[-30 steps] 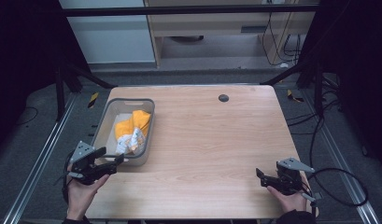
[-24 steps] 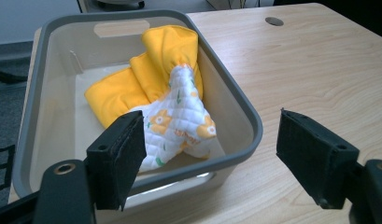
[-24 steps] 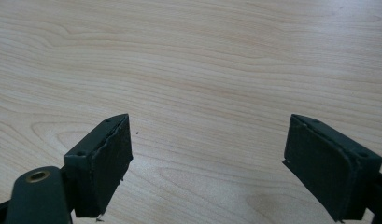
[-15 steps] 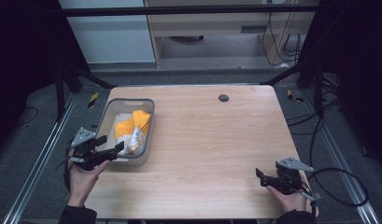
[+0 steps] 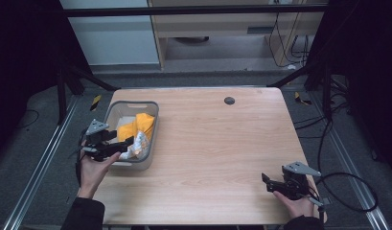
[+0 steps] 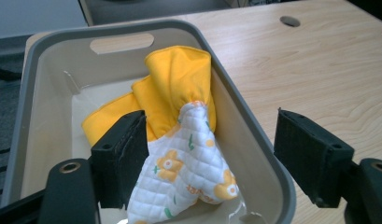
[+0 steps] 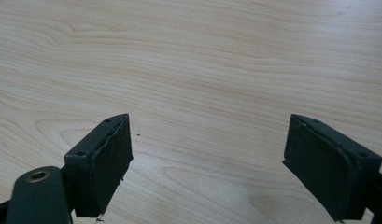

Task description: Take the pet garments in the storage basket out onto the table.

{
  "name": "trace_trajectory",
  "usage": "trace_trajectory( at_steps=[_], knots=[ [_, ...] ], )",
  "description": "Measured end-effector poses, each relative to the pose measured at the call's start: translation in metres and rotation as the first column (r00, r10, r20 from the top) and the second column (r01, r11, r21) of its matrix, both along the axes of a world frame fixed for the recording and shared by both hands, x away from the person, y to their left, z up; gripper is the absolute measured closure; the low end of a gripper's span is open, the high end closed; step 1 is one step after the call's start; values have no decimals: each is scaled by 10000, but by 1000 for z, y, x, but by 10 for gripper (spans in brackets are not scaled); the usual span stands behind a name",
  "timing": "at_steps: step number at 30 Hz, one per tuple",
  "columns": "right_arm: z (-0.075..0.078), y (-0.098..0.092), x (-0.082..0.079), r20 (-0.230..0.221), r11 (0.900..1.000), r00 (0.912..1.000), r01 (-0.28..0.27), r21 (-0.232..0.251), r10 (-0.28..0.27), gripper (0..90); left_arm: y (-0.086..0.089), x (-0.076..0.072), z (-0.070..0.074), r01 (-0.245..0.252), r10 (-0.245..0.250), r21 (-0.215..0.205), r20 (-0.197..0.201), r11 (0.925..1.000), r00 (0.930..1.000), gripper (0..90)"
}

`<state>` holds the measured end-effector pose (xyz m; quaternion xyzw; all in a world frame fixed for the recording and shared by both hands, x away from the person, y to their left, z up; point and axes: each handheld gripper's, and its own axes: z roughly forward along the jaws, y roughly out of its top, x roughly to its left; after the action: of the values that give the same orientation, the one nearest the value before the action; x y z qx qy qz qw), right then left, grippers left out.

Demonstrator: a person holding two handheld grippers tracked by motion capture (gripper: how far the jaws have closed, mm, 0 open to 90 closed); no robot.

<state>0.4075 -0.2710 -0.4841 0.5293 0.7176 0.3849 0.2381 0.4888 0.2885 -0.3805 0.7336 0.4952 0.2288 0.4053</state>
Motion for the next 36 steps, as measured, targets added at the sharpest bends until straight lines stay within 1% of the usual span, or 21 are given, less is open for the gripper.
trace_trajectory(
  at_steps=[2,5,6,7,8,9,10,13,16,19,24,25,26,28,29,30,32,36],
  knots=[
    [0,0,0,-56,10000,10000,15,43,-15,153,-1,5,-2,4,-3,59,-134,10000,9999,263],
    [0,1,0,-46,10000,10000,-13,-25,13,155,-2,10,-3,-26,32,201,-285,9998,9996,270],
    [0,1,0,-38,10000,10000,-16,-31,16,155,-2,10,-3,-26,32,201,-285,9998,9996,275],
    [0,1,0,-22,10000,10000,-16,-42,16,155,-2,12,-4,-20,30,229,-397,9997,9992,282],
    [0,1,0,-66,10000,10000,-4,20,4,156,-2,13,-4,-54,64,241,-412,9997,9991,283],
    [0,0,0,-11,10000,10000,-14,-46,14,157,-1,14,-5,-53,65,249,-464,9997,9989,288],
    [0,1,0,-62,10000,10000,-4,11,4,157,-1,15,-6,-44,57,221,-575,9997,9983,290],
    [-1,1,1,-41,10000,10000,-31,-70,31,158,0,20,-9,-47,76,369,-789,9993,9969,296],
    [-1,1,1,-39,10000,10000,-40,-76,40,160,1,23,-10,3,30,344,-947,9994,9955,303],
    [-1,1,1,-81,10000,10000,-48,-63,48,160,-1,25,-10,34,3,368,-1016,9993,9948,309],
    [-1,1,2,-85,9999,9999,-98,-109,98,161,-6,32,-12,135,-61,564,-1293,9983,9916,319],
    [-1,1,2,-85,9999,9999,-98,-109,98,161,-6,32,-12,135,-61,564,-1293,9983,9916,321],
    [-1,1,2,-79,9999,9999,-93,-124,92,161,-8,34,-13,162,-66,665,-1420,9977,9898,322],
    [-1,1,2,-88,9999,9999,-83,-127,82,162,-9,34,-14,164,-57,728,-1448,9972,9894,327],
    [-1,0,2,-90,9999,9999,-86,-138,84,166,-11,36,-15,203,-79,789,-1550,9967,9879,332],
    [-1,0,2,-90,9999,9999,-86,-138,84,166,-11,36,-15,203,-79,789,-1550,9967,9879,335],
    [-1,0,2,-126,9999,9999,-54,-162,52,170,-12,38,-16,228,-70,926,-1675,9954,9858,344],
    [-2,0,2,-142,9998,9999,-80,-184,77,172,-13,40,-16,251,-70,981,-1799,9949,9837,358]
  ],
)
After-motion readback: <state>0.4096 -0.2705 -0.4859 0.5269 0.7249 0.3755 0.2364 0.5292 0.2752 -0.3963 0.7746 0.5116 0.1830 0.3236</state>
